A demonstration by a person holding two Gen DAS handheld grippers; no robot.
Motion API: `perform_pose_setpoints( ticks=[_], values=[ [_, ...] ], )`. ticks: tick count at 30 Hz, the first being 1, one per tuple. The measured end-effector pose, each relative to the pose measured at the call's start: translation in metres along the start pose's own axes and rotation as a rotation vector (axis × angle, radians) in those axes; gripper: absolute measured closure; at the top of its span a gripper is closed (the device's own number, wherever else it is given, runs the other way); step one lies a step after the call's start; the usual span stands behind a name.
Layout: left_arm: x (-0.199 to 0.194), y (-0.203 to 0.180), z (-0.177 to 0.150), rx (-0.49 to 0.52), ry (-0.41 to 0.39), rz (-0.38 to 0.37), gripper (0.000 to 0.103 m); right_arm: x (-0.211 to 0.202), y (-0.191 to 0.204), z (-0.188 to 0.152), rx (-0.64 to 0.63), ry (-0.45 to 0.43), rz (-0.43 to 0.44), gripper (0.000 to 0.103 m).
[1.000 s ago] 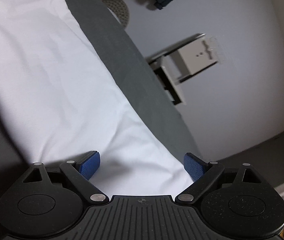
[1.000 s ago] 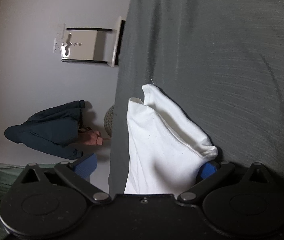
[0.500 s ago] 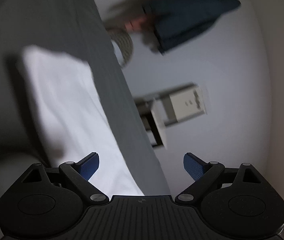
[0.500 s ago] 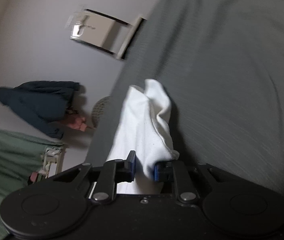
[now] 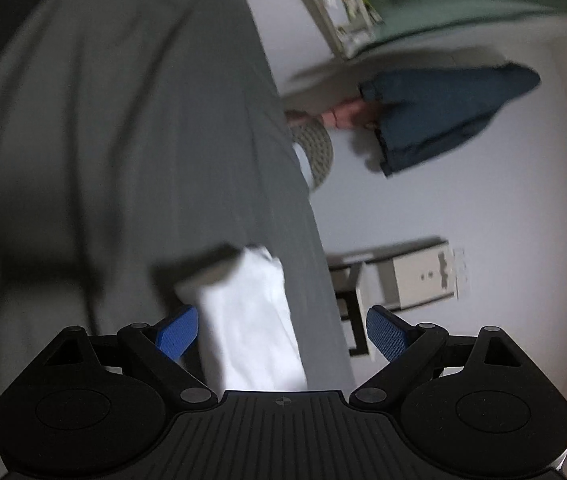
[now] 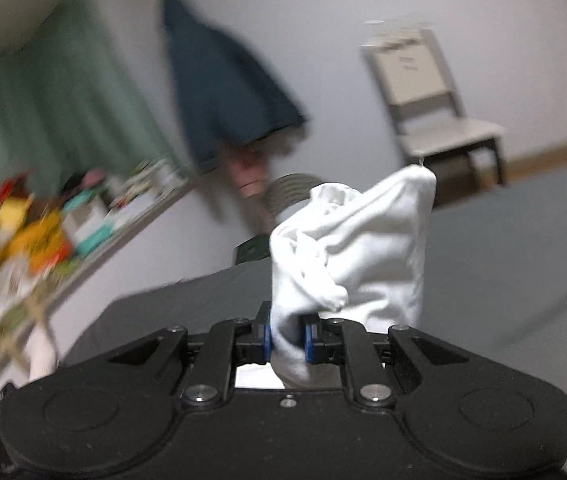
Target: Fold clothes
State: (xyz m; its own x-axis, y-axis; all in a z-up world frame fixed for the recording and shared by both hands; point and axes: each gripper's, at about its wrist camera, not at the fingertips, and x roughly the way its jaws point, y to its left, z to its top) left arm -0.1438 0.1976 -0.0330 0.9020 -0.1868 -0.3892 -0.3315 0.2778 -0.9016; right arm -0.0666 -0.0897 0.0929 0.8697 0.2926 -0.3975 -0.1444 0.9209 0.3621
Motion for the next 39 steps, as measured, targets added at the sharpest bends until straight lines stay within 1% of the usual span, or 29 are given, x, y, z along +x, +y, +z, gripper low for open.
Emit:
perform_pose_setpoints(
  ticks=[4, 6, 8, 10, 12, 15, 17, 19, 22, 24, 28, 31, 32, 33, 34, 35, 36, 39],
  values=[
    [-0.013, 0.019, 0.022, -0.063, -0.031, 0.011, 0.012, 0.046, 0.068, -0.024, -0.196, 0.066, 0.048, 0.09],
    [-0.012, 0.023, 0.026, -0.084, -0.036, -0.009, 0.012, 0.075, 0.094, -0.046, -0.281, 0.12, 0.053, 0.092],
    [-0.008, 0.026, 0.028, -0.103, -0.039, -0.027, 0.012, 0.103, 0.114, -0.074, -0.347, 0.202, 0.035, 0.094],
    [-0.004, 0.029, 0.028, -0.13, -0.039, -0.03, 0.012, 0.118, 0.123, -0.097, -0.391, 0.247, 0.002, 0.094],
    [0.003, 0.032, 0.027, -0.165, -0.037, -0.033, 0.012, 0.122, 0.128, -0.108, -0.419, 0.249, -0.03, 0.094],
    [0.01, 0.036, 0.026, -0.201, -0.055, -0.042, 0.012, 0.119, 0.144, -0.112, -0.46, 0.214, -0.033, 0.095],
    [0.01, 0.034, 0.026, -0.186, -0.075, -0.048, 0.012, 0.112, 0.152, -0.109, -0.473, 0.166, -0.014, 0.095],
    [0.008, 0.03, 0.027, -0.152, -0.094, -0.049, 0.012, 0.109, 0.157, -0.108, -0.483, 0.15, -0.004, 0.095],
    [0.006, 0.027, 0.029, -0.122, -0.122, -0.048, 0.012, 0.116, 0.151, -0.111, -0.405, 0.188, 0.049, 0.095],
    [0.006, 0.026, 0.031, -0.117, -0.129, -0.053, 0.012, 0.118, 0.146, -0.115, -0.384, 0.203, 0.077, 0.095],
    [0.013, 0.024, 0.034, -0.082, -0.121, -0.04, 0.012, 0.121, 0.135, -0.121, -0.351, 0.218, 0.121, 0.096],
    [0.024, 0.022, 0.033, -0.06, -0.089, -0.042, 0.012, 0.123, 0.127, -0.118, -0.352, 0.235, 0.144, 0.094],
    [0.029, 0.021, 0.032, -0.054, -0.067, -0.05, 0.012, 0.119, 0.125, -0.116, -0.358, 0.222, 0.156, 0.088],
    [0.035, 0.02, 0.031, -0.051, -0.041, -0.06, 0.012, 0.112, 0.123, -0.113, -0.377, 0.204, 0.174, 0.07],
    [0.04, 0.02, 0.03, -0.054, -0.013, -0.073, 0.012, 0.1, 0.121, -0.11, -0.408, 0.18, 0.196, 0.056],
    [0.044, 0.019, 0.028, -0.061, 0.015, -0.087, 0.012, 0.089, 0.119, -0.107, -0.439, 0.156, 0.218, 0.036],
    [0.049, 0.019, 0.027, -0.068, 0.042, -0.102, 0.012, 0.077, 0.117, -0.103, -0.474, 0.138, 0.238, 0.033],
    [0.059, 0.012, 0.023, -0.044, 0.11, -0.145, 0.01, 0.035, 0.101, -0.088, -0.559, 0.124, 0.269, 0.033]
  ],
)
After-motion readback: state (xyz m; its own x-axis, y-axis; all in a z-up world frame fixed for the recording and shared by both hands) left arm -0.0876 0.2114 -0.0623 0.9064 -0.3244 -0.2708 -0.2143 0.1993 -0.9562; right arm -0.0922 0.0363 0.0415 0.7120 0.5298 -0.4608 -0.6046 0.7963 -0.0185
